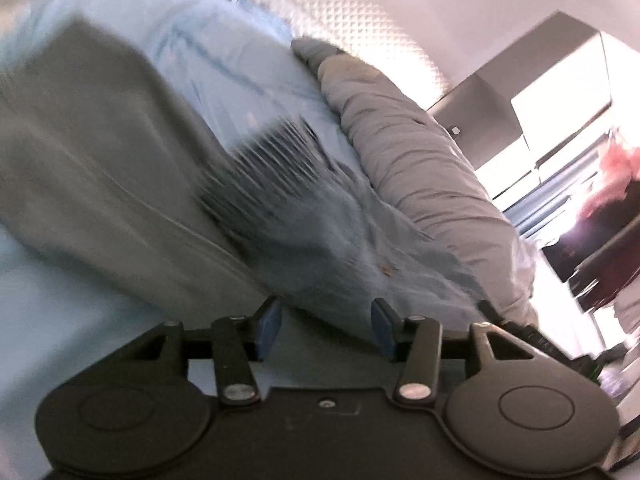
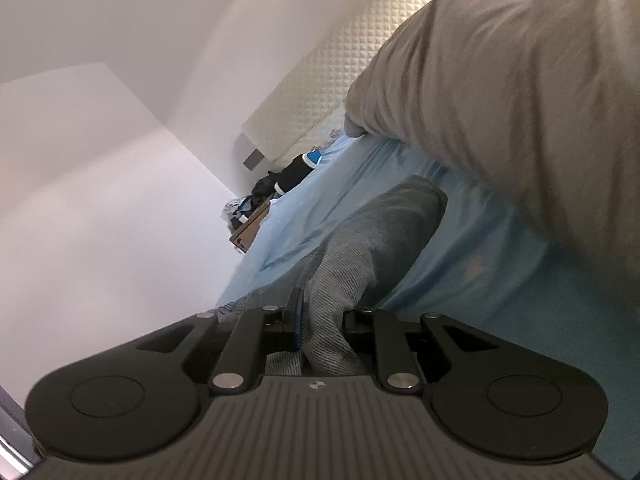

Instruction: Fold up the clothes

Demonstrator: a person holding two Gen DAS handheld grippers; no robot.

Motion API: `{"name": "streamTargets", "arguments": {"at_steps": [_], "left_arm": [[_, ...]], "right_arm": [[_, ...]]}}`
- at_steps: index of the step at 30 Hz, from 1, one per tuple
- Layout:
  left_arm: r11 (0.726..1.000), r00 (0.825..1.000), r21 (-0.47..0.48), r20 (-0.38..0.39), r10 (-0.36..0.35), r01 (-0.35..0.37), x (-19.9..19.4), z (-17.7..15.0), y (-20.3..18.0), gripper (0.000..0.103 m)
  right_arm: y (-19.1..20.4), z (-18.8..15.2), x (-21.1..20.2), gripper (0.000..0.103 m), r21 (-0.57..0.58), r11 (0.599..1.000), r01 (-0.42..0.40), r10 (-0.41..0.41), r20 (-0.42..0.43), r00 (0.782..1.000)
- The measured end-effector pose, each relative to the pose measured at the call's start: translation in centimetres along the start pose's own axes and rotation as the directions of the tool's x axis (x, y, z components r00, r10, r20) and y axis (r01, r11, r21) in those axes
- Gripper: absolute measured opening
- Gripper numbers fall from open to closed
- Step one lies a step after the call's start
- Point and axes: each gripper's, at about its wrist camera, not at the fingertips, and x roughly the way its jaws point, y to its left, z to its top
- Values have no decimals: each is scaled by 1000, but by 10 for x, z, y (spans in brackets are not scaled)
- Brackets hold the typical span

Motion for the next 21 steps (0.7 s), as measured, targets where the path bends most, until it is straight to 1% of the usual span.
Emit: {"name": "streamTargets", "arguments": {"at_steps": [2,4,5,7,8,11,12,13,14,15,17,18,19,20,21], "left_arm": [[999,999,31,30,22,-23,-17,4,8,49],[995,995,60,60,78,-82,-35,8,24,50],[991,992,71,68,109,-114,-46,10,38,50],[978,980,85,84,182,-189,-65,16,66,50],[969,970,86,95,224,-232,-69,20,77,50],[935,936,93,127,329,-342,-85,33,117,50],[922,923,95,134,362,-375,-89,40,130,50],[905,907,106,141,397,-412,-94,46,141,50],[885,890,123,150,431,-449,-98,53,153,51],[865,874,145,161,459,-481,-96,64,160,55],[824,842,184,186,507,-536,-93,86,175,59],[809,829,193,196,523,-556,-94,92,184,62],[792,816,204,206,540,-575,-93,101,192,63],[777,802,208,217,556,-595,-90,109,200,63],[764,790,207,227,570,-611,-86,118,209,64]], "right_arm": [[-7,11,-12,16,-11,1000,22,-22,15,1000],[-12,23,-24,16,-44,997,58,-56,31,998],[-14,27,-28,16,-59,996,74,-72,30,997],[-13,30,-28,18,-106,990,96,-99,-21,995],[-8,28,-25,20,-163,979,119,-128,-48,991],[13,20,-18,26,-325,927,189,-228,-86,970],[17,18,-17,28,-351,913,207,-251,-85,964],[20,17,-17,33,-364,904,224,-271,-81,959],[22,16,-18,40,-376,893,247,-295,-73,953],[22,15,-21,43,-388,880,276,-322,-59,945],[26,10,-26,44,-414,851,323,-370,-37,928],[29,6,-29,44,-428,832,354,-398,-14,917],[31,3,-36,46,-440,811,385,-420,21,907],[33,0,-44,55,-451,788,419,-437,69,897],[38,-3,-50,60,-457,765,454,-453,121,884]]}}
